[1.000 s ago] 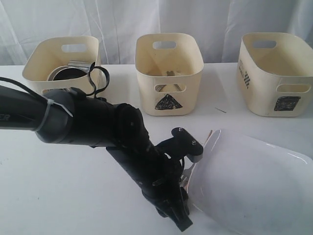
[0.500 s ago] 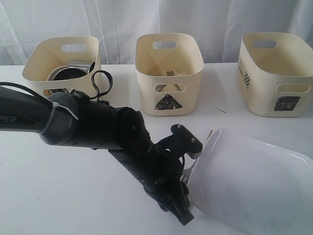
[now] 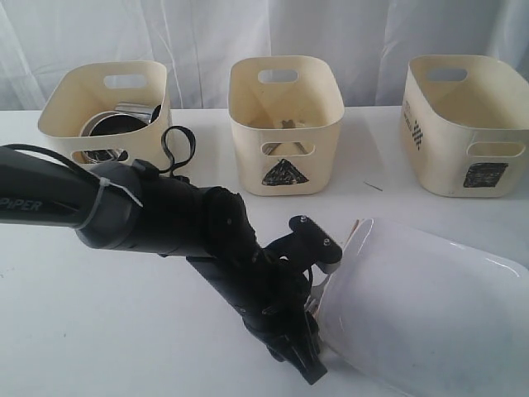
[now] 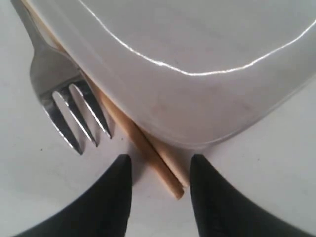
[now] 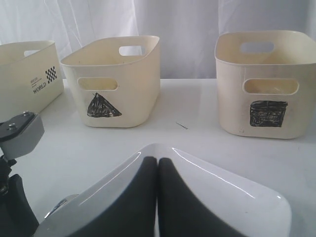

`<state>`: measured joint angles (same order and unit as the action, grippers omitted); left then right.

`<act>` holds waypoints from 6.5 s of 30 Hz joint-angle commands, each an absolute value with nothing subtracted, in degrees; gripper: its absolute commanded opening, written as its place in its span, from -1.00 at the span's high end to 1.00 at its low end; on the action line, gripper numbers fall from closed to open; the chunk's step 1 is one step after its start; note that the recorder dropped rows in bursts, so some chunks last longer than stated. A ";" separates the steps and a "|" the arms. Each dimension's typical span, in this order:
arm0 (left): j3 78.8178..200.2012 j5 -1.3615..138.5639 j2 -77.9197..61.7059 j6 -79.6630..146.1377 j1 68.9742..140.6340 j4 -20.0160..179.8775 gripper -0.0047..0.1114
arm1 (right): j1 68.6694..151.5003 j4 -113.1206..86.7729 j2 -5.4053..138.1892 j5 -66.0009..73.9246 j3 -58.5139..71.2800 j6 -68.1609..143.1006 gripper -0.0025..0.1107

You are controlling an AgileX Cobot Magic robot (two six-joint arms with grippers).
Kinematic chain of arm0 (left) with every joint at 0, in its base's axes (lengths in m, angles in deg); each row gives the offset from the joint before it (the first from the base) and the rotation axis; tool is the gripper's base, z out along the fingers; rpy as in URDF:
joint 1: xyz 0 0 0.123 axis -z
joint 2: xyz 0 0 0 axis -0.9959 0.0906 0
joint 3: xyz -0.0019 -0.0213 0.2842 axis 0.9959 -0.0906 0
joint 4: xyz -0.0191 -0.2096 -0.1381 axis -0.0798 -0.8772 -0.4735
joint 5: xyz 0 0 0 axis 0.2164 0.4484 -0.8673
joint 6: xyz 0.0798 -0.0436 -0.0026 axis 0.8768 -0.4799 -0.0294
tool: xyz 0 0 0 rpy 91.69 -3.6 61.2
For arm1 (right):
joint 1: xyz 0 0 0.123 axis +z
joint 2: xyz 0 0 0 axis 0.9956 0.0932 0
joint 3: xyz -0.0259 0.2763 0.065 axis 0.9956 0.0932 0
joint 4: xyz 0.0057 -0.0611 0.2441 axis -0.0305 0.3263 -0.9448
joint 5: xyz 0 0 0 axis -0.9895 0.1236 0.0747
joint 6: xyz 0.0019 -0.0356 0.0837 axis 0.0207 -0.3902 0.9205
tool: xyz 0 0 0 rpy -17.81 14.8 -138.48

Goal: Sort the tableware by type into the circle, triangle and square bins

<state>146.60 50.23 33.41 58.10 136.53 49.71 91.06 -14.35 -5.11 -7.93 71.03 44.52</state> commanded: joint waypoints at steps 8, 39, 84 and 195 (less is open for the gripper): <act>146.23 47.85 34.63 56.37 136.86 50.44 0.19 | 90.92 -13.99 -5.41 -7.72 71.28 44.45 0.96; 146.23 45.44 34.63 37.41 136.75 74.91 0.65 | 90.92 -13.99 -5.41 -7.72 71.28 44.45 0.96; 146.23 42.77 16.99 27.61 128.87 84.75 0.66 | 90.92 -13.99 -5.41 -7.72 71.28 44.45 0.96; 159.52 43.48 39.44 42.93 132.93 79.51 -0.05 | 90.92 -13.99 -5.41 -7.72 71.28 44.45 0.96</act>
